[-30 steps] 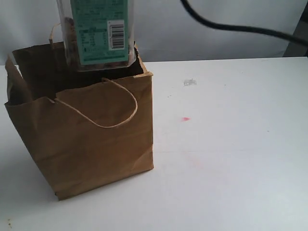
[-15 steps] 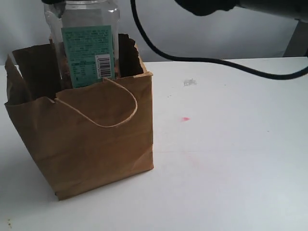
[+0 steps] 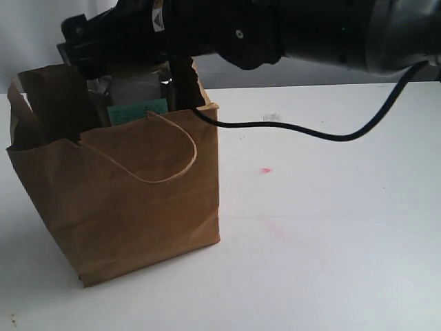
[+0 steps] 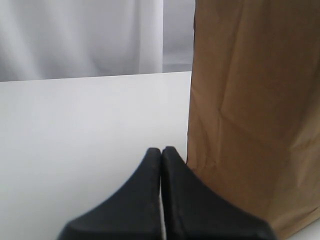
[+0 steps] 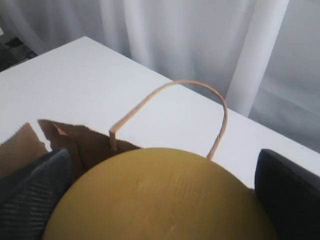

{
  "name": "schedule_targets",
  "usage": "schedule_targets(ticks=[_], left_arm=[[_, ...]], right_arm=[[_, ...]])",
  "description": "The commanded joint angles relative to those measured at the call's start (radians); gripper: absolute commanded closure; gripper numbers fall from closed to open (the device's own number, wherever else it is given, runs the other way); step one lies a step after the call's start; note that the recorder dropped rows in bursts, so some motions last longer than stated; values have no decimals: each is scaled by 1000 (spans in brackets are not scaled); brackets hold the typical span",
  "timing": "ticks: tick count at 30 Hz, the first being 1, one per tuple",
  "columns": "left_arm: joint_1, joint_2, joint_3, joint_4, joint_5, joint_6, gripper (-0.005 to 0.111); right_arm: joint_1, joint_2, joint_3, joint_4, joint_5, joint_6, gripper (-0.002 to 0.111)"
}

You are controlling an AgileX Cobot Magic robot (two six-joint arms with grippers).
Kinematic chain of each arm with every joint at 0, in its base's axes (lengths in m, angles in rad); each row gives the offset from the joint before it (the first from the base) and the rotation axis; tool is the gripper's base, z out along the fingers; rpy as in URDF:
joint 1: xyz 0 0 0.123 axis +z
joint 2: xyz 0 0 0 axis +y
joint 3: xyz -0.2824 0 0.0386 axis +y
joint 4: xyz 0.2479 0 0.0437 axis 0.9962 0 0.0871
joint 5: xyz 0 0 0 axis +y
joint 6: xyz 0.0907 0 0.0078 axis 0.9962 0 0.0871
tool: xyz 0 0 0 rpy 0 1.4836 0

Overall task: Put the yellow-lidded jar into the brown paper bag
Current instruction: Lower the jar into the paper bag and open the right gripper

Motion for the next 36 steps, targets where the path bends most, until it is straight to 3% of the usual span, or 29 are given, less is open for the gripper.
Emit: schedule_targets(ticks=[1, 36], left_arm=[[-5, 3, -2, -4, -9, -4, 106], [-5, 3, -2, -4, -9, -4, 106]], right_arm=[[5, 9, 0, 10, 19, -1, 108], [5, 163, 0, 64, 102, -53, 108]])
